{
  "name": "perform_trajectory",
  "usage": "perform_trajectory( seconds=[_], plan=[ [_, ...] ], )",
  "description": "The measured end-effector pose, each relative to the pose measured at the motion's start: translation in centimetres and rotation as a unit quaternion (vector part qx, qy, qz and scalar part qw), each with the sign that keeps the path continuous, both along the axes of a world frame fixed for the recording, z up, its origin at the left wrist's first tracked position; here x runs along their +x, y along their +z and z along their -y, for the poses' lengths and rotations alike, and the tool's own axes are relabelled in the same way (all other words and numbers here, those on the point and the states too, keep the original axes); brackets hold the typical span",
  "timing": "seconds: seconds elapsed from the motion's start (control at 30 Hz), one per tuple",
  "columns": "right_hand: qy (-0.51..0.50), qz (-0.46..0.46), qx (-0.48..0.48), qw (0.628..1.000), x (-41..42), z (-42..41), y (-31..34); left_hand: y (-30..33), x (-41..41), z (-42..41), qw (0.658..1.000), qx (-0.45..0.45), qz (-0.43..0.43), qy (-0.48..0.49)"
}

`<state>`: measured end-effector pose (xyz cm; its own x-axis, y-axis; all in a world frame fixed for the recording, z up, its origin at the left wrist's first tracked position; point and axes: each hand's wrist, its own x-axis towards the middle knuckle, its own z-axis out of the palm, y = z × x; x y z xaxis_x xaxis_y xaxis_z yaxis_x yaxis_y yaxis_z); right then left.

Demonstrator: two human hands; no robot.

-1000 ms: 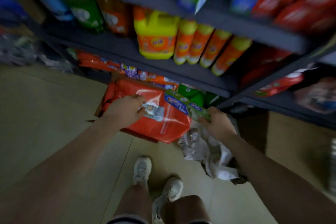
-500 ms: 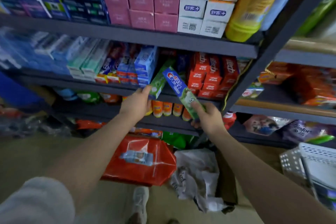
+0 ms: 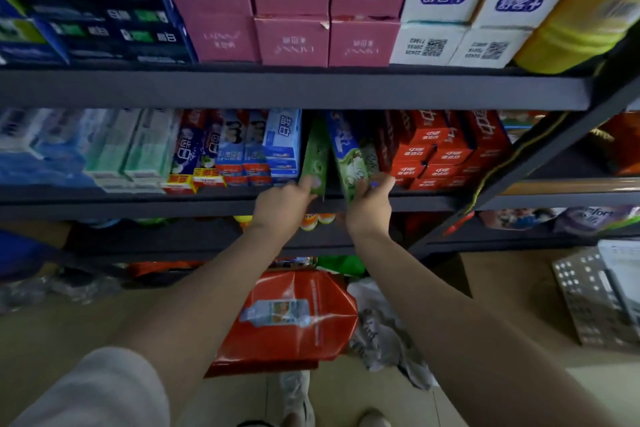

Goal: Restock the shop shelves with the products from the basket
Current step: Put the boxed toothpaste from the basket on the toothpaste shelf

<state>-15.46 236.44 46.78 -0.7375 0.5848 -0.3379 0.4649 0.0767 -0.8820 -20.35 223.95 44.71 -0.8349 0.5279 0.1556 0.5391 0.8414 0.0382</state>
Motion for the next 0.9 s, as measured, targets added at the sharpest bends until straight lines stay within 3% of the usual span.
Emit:
perform_trajectory(
  seconds=[0.13,0.2,0.3,0.4,0.5,0.57,0.8,0.9],
  plan=[
    [-0.062,0.006,-0.007,0.998,-0.7,0.4,0.0,-0.1,-0.6,-0.1,0.999,-0.007,-0.047,-0.003],
    [0.002,0.034,0.015,0.999,-0.7,0.4,0.1,-0.4,-0.7,0.1,0.999,-0.012,-0.041,-0.008],
    [0.158,0.056,0.152,0.974,-0.7,0.4,0.6,-0.9,-1.1,0.5,0.998,-0.035,-0.049,-0.011],
    [0.295,0.100,0.243,0.919,-0.1,-0.6,0.3,-1.2,-1.2,1.0,0.998,-0.017,-0.054,-0.021],
    [0.381,0.197,0.405,0.807,0.0,-2.2,0.0,-1.3,-1.2,1.4,0.997,0.010,-0.060,-0.041],
    [0.384,0.197,0.490,0.758,-1.0,-2.4,0.0,-1.3,-1.3,1.4,0.997,0.016,-0.063,-0.046],
    [0.328,0.170,0.507,0.779,-2.8,-1.7,-0.3,-1.3,-1.5,0.3,0.996,-0.042,-0.083,-0.014],
    [0.316,0.121,0.501,0.796,-2.0,-2.0,-0.5,-0.2,-0.8,-0.1,0.995,-0.013,-0.098,-0.014]
  ],
)
